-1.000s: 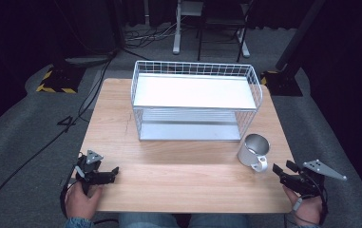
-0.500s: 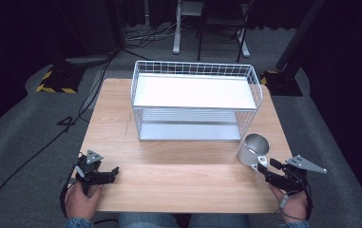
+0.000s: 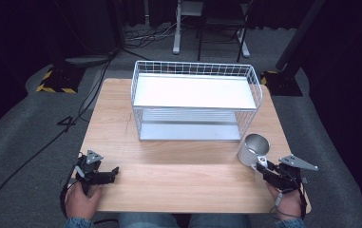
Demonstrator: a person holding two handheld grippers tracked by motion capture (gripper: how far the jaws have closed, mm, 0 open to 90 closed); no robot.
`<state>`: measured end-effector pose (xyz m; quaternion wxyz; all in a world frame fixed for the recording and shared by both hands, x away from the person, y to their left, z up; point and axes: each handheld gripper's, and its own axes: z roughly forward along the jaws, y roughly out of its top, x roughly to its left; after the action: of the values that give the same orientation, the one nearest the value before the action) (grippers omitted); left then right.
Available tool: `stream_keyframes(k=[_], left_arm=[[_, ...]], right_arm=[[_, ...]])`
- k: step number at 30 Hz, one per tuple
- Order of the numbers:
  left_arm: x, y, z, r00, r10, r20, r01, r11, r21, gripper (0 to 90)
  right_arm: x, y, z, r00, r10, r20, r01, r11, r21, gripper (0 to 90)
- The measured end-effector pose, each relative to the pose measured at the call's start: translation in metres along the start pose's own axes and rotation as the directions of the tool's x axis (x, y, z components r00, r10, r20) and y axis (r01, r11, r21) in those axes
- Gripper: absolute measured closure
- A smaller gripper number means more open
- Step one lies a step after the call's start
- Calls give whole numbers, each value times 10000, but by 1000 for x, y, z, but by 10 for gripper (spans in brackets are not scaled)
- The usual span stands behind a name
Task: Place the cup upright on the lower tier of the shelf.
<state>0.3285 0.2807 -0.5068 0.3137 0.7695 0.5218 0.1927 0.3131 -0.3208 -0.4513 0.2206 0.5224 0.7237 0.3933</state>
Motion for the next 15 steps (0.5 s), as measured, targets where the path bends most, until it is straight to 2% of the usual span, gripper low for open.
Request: stream_keyframes(k=[7, 15], left_arm=[[0, 0, 0, 10000, 0, -2, 0, 10000, 1, 69], [0, 0, 0, 10000, -2, -2, 2, 10000, -1, 69]], right_arm=[[1, 1, -1, 9999, -95, 90, 96, 10000, -25, 697], [2, -1, -2, 9996, -124, 272, 130, 9996, -233, 712]])
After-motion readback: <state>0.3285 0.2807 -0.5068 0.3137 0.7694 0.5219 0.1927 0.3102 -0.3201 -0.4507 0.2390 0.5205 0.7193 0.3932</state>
